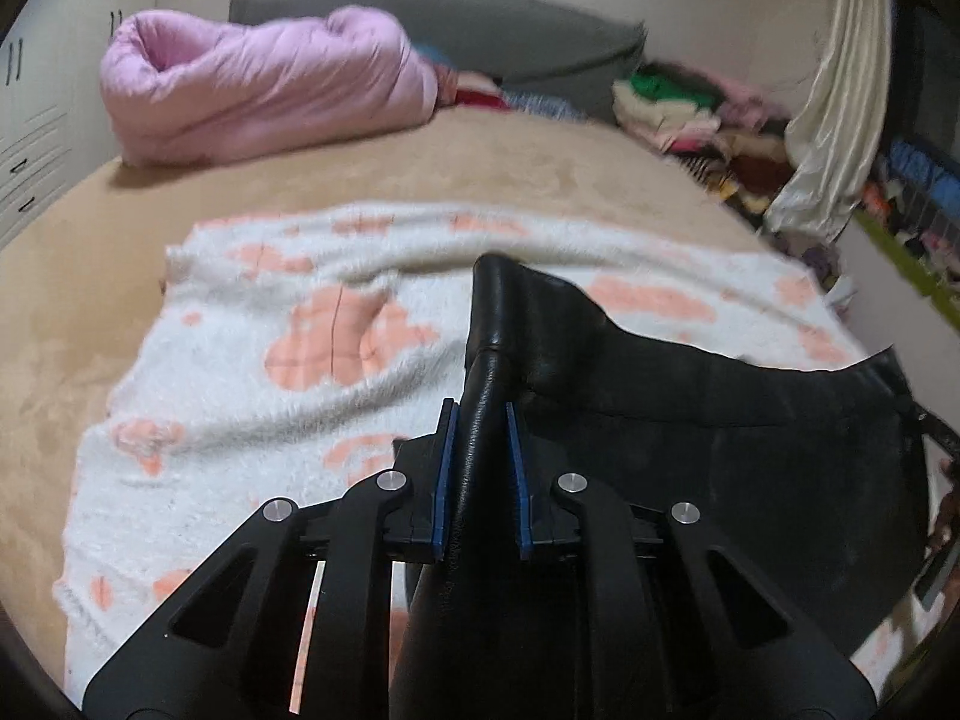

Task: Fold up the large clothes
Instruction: 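Grasp the folded jacket edge with both tools and lift it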

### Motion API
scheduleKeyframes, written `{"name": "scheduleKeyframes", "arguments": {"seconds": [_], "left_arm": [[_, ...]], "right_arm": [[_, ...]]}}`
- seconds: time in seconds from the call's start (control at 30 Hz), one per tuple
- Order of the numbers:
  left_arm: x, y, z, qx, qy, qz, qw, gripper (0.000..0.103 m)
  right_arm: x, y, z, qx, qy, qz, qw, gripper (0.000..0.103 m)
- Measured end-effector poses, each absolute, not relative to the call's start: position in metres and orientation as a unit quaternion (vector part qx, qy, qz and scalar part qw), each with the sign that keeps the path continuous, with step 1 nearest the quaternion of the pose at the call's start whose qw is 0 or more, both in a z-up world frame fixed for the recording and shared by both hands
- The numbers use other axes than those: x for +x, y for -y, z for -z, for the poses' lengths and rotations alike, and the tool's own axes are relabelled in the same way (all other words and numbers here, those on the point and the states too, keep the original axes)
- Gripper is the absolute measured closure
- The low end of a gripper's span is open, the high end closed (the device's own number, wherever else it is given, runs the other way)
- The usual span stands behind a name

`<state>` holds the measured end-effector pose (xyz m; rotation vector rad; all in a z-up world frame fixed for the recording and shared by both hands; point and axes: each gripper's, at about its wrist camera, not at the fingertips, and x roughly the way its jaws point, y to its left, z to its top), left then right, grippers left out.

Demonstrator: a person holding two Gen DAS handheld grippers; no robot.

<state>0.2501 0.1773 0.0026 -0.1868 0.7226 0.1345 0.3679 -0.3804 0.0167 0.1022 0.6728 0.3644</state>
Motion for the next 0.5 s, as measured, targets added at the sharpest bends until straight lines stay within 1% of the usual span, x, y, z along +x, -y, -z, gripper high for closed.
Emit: {"name": "scheduleKeyframes", "arguments": {"seconds": [0.1,0.23,0.37,0.5], "left_arm": [[0.26,-0.179,0.018,-0.086,-0.373,-0.074,0.921,0.094],[0.263,-0.188,0.041,-0.111,-0.39,-0.08,0.91,0.088],[0.264,-0.192,0.05,-0.124,-0.395,-0.079,0.907,0.084],[0.263,-0.193,0.05,-0.129,-0.397,-0.076,0.905,0.083]], "right_arm": [[0.378,0.373,0.001,0.03,-0.352,-0.16,0.922,0.094],[0.39,0.373,0.026,0.036,-0.389,-0.155,0.907,0.089],[0.393,0.372,0.036,0.039,-0.406,-0.152,0.9,0.085],[0.391,0.373,0.041,0.04,-0.411,-0.149,0.898,0.082]]}}
